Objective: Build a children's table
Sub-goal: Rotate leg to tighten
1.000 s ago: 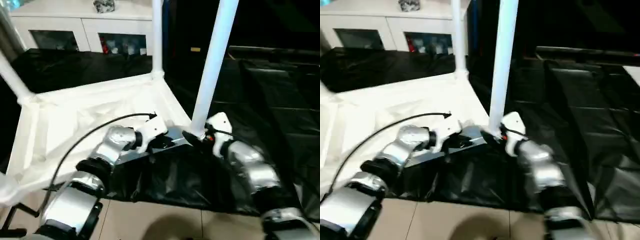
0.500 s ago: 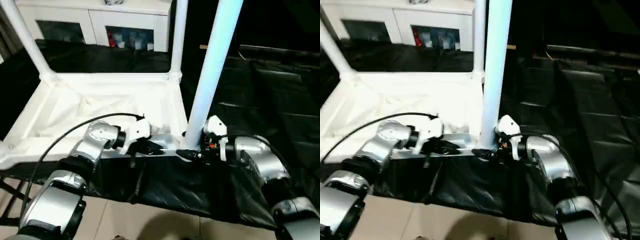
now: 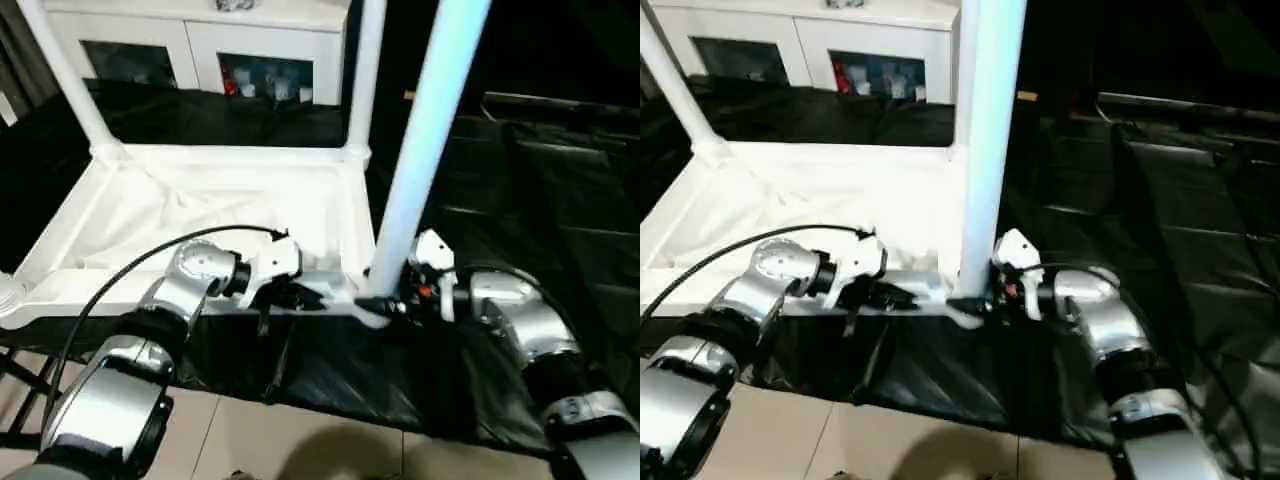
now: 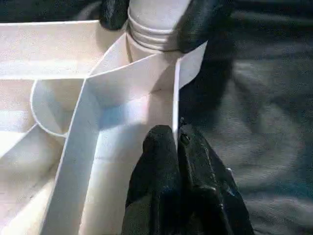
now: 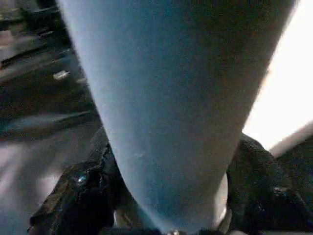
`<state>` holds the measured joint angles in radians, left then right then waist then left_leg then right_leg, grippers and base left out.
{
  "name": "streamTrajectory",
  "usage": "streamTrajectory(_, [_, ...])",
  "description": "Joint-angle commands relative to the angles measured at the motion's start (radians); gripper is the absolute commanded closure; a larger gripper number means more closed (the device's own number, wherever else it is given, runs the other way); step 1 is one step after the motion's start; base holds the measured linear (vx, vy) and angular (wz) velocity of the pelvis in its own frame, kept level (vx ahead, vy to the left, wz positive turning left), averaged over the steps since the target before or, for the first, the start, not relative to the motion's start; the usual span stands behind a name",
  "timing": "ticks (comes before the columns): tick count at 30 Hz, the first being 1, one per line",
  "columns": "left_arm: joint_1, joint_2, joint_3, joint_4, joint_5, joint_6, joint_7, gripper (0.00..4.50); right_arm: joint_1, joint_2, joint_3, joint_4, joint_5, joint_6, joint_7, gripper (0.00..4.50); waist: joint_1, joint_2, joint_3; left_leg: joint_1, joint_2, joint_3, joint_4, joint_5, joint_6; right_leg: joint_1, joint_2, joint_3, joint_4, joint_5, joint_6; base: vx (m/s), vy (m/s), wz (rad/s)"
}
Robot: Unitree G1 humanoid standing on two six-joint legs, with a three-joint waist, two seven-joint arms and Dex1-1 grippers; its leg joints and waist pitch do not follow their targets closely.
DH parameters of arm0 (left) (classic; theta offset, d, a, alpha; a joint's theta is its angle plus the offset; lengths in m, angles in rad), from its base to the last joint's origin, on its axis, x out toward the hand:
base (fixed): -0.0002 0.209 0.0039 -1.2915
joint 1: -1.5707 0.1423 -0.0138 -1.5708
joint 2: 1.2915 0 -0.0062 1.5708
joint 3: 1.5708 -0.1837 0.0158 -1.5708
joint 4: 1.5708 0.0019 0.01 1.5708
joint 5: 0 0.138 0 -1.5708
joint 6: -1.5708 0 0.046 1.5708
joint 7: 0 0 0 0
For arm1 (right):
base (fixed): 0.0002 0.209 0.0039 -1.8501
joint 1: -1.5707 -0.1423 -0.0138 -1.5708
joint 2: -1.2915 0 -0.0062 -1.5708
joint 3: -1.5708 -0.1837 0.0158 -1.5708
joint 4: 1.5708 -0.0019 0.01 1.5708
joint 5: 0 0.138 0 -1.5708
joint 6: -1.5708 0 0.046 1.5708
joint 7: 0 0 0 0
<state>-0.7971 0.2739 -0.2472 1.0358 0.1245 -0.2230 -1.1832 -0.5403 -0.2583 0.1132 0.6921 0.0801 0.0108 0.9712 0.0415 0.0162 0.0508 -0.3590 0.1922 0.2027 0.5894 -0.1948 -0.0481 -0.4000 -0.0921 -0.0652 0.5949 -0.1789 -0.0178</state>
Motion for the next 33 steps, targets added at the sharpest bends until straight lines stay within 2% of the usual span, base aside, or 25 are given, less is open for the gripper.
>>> streamTrajectory(1, [-0.018,-0.066,0.005,0.018,0.021,0.057,0.177,4.50,0.019,0.092,0.021,0.044,-0.055,0.003,-0.204,1.89,-0.006,0.005,-0.049,0.017,0.040,-0.026,-0.082,-0.349,-0.018,0.038,-0.061,0.041,-0.088,-0.394,-0.213,0.000,0.000,0.00])
streamTrajectory(2, [-0.018,-0.068,0.006,0.018,0.021,0.058,0.180,4.50,0.019,0.094,0.020,0.046,-0.056,0.003,-0.212,1.89,-0.010,0.007,-0.048,0.018,0.040,-0.028,-0.083,-0.355,-0.022,0.035,-0.062,0.042,-0.090,-0.420,-0.203,0.000,0.000,0.00])
streamTrajectory(3, [-0.021,-0.085,0.008,0.017,0.021,0.072,0.206,4.50,0.013,0.121,0.001,0.063,-0.059,0.012,-0.296,1.89,-0.015,0.006,-0.047,0.018,0.038,-0.033,-0.085,-0.374,-0.025,0.034,-0.062,0.039,-0.096,-0.468,-0.183,0.000,0.000,0.00])
streamTrajectory(4, [-0.023,-0.095,0.009,0.016,0.021,0.081,0.220,4.50,0.009,0.137,-0.011,0.073,-0.058,0.018,-0.342,1.90,-0.019,0.007,-0.048,0.017,0.037,-0.033,-0.086,-0.378,-0.026,0.034,-0.060,0.039,-0.096,-0.478,-0.175,0.000,0.000,0.00])
streamTrajectory(5, [-0.028,-0.115,0.014,0.018,0.020,0.097,0.255,4.50,-0.002,0.167,-0.031,0.096,-0.058,0.025,-0.429,1.90,-0.020,0.012,-0.048,0.016,0.037,-0.037,-0.087,-0.383,-0.024,0.034,-0.062,0.038,-0.101,-0.496,-0.162,0.000,0.000,0.00])
streamTrajectory(8, [-0.047,-0.172,0.018,0.028,0.023,0.126,0.344,4.50,-0.057,0.264,-0.076,0.173,-0.052,0.045,-0.660,1.90,-0.034,0.014,-0.049,0.022,0.033,-0.037,-0.088,-0.414,-0.036,0.024,-0.057,0.036,-0.104,-0.478,-0.166,0.000,0.000,0.00])
streamTrajectory(9, [-0.051,-0.187,0.016,0.029,0.025,0.127,0.360,4.50,-0.078,0.296,-0.079,0.193,-0.051,0.050,-0.710,1.90,-0.035,0.013,-0.049,0.021,0.032,-0.038,-0.089,-0.418,-0.033,0.025,-0.056,0.034,-0.105,-0.477,-0.164,0.000,0.000,0.00])
streamTrajectory(11, [-0.059,-0.204,0.012,0.036,0.034,0.121,0.385,4.50,-0.122,0.352,-0.090,0.230,-0.046,0.044,-0.780,1.90,-0.043,0.019,-0.051,0.020,0.031,-0.038,-0.089,-0.426,-0.023,0.025,-0.056,0.034,-0.106,-0.459,-0.167,0.000,0.000,0.00])
streamTrajectory(14, [-0.059,-0.205,0.006,0.037,0.046,0.115,0.397,4.50,-0.148,0.383,-0.098,0.245,-0.042,0.015,-0.783,1.90,-0.043,0.019,-0.053,0.019,0.032,-0.035,-0.090,-0.424,-0.013,0.026,-0.057,0.036,-0.106,-0.421,-0.174,0.000,0.000,0.00])
streamTrajectory(16, [-0.058,-0.203,0.008,0.035,0.046,0.115,0.399,4.50,-0.151,0.384,-0.094,0.244,-0.050,0.001,-0.784,1.35,-0.042,0.020,-0.054,0.017,0.033,-0.033,-0.090,-0.406,-0.009,0.028,-0.057,0.037,-0.104,-0.386,-0.183,0.000,0.000,0.00])
streamTrajectory(19, [-0.047,-0.182,0.001,0.023,0.054,0.103,0.373,4.50,-0.149,0.369,-0.087,0.226,-0.058,-0.033,-0.753,1.19,-0.040,0.020,-0.055,0.014,0.033,-0.030,-0.089,-0.381,0.003,0.032,-0.057,0.038,-0.099,-0.343,-0.199,0.000,0.000,0.00])
streamTrajectory(21, [-0.034,-0.157,-0.005,0.014,0.056,0.085,0.345,4.50,-0.141,0.335,-0.090,0.217,-0.062,-0.063,-0.722,0.81,-0.039,0.019,-0.058,0.011,0.034,-0.028,-0.088,-0.349,0.012,0.035,-0.058,0.039,-0.094,-0.306,-0.211,0.000,0.000,0.00])
streamTrajectory(25, [-0.012,-0.124,0.000,0.002,0.039,0.040,0.276,4.50,-0.114,0.266,-0.091,0.177,-0.040,-0.095,-0.601,0.63,-0.037,0.020,-0.064,0.003,0.035,-0.026,-0.083,-0.295,0.036,0.044,-0.058,0.039,-0.085,-0.226,-0.231,0.000,0.000,0.00])
streamTrajectory(26, [-0.002,-0.106,-0.002,-0.005,0.031,0.017,0.227,4.50,-0.086,0.221,-0.070,0.128,-0.029,-0.093,-0.493,0.47,-0.037,0.019,-0.068,0.002,0.035,-0.025,-0.079,-0.265,0.050,0.046,-0.057,0.038,-0.078,-0.169,-0.247,0.000,0.000,0.00])
streamTrajectory(27, [-0.001,-0.103,-0.002,-0.006,0.030,0.014,0.221,4.50,-0.082,0.214,-0.066,0.120,-0.028,-0.093,-0.476,0.47,-0.031,0.018,-0.069,0.002,0.037,-0.023,-0.075,-0.230,0.073,0.050,-0.055,0.036,-0.072,-0.107,-0.261,0.000,0.000,0.00])
streamTrajectory(28, [0.004,-0.092,-0.002,-0.010,0.025,0.005,0.194,4.50,-0.067,0.188,-0.047,0.093,-0.026,-0.087,-0.416,0.37,-0.030,0.017,-0.069,0.003,0.038,-0.020,-0.073,-0.217,0.083,0.046,-0.055,0.037,-0.070,-0.080,-0.272,0.000,0.000,0.00])
streamTrajectory(29, [0.007,-0.081,-0.002,-0.014,0.019,0.001,0.163,4.50,-0.053,0.160,-0.033,0.070,-0.021,-0.083,-0.352,0.27,-0.025,0.018,-0.071,-0.006,0.038,-0.019,-0.069,-0.164,0.110,0.056,-0.055,0.033,-0.059,-0.022,-0.288,0.000,0.000,0.00])
streamTrajectory(32, [0.012,-0.063,-0.006,-0.021,0.010,-0.013,0.108,4.50,-0.037,0.118,-0.014,0.045,-0.015,-0.085,-0.261,0.27,-0.018,0.017,-0.074,-0.003,0.040,-0.016,-0.062,-0.133,0.130,0.055,-0.054,0.032,-0.051,0.014,-0.307,0.000,0.000,0.00])
streamTrajectory(33, [0.019,-0.042,-0.009,-0.029,-0.002,-0.036,0.034,4.50,-0.025,0.072,0.000,0.026,-0.002,-0.095,-0.155,0.27,-0.011,0.015,-0.073,-0.002,0.041,-0.015,-0.063,-0.133,0.133,0.054,-0.055,0.031,-0.053,-0.002,-0.307,0.000,0.000,0.00])
